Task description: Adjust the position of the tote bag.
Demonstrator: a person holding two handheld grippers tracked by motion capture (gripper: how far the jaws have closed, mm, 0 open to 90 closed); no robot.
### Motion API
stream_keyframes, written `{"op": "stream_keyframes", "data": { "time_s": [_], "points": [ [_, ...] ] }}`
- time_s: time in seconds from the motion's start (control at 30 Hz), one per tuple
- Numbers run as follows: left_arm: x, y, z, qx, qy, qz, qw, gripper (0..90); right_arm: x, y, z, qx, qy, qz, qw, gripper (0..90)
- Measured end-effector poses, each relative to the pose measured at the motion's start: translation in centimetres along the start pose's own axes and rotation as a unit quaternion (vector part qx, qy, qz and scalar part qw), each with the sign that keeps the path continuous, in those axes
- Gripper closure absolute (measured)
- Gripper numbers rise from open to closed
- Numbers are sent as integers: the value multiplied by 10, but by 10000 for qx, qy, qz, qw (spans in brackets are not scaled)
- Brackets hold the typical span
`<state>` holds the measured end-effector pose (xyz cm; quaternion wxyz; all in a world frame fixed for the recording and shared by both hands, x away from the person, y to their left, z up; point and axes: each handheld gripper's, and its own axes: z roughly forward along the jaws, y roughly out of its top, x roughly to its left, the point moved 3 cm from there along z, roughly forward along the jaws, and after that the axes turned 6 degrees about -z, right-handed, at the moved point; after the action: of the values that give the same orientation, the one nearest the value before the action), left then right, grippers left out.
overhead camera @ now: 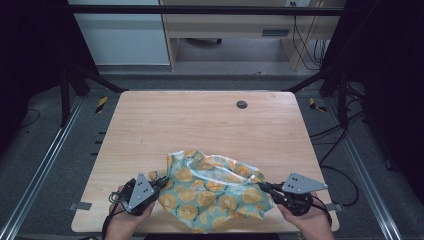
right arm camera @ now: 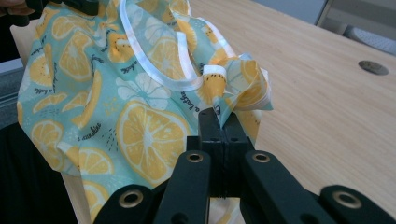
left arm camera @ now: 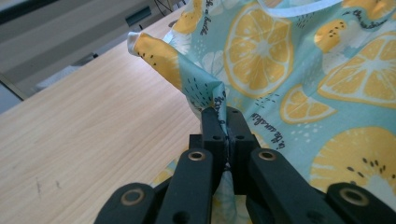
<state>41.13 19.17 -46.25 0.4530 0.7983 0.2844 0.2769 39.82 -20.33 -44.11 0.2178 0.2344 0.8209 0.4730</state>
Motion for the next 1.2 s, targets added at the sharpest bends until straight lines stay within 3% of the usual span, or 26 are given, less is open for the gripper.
{"op": "stream_keyframes", "data": {
  "time_s": [0.3, 0.5, 1.2],
  "points": [
    [-2, -9, 17, 545, -111, -70, 9984, 884, 5, -11, 19, 279, 170, 15, 9995, 900],
    [-2, -13, 24, 752, -128, -80, 9971, 873, 12, -13, 26, 381, 286, -11, 9989, 900],
    [-1, -16, 26, 932, -200, -261, 9951, 854, 18, -14, 31, 477, 415, -69, 9980, 893]
  ]
}}
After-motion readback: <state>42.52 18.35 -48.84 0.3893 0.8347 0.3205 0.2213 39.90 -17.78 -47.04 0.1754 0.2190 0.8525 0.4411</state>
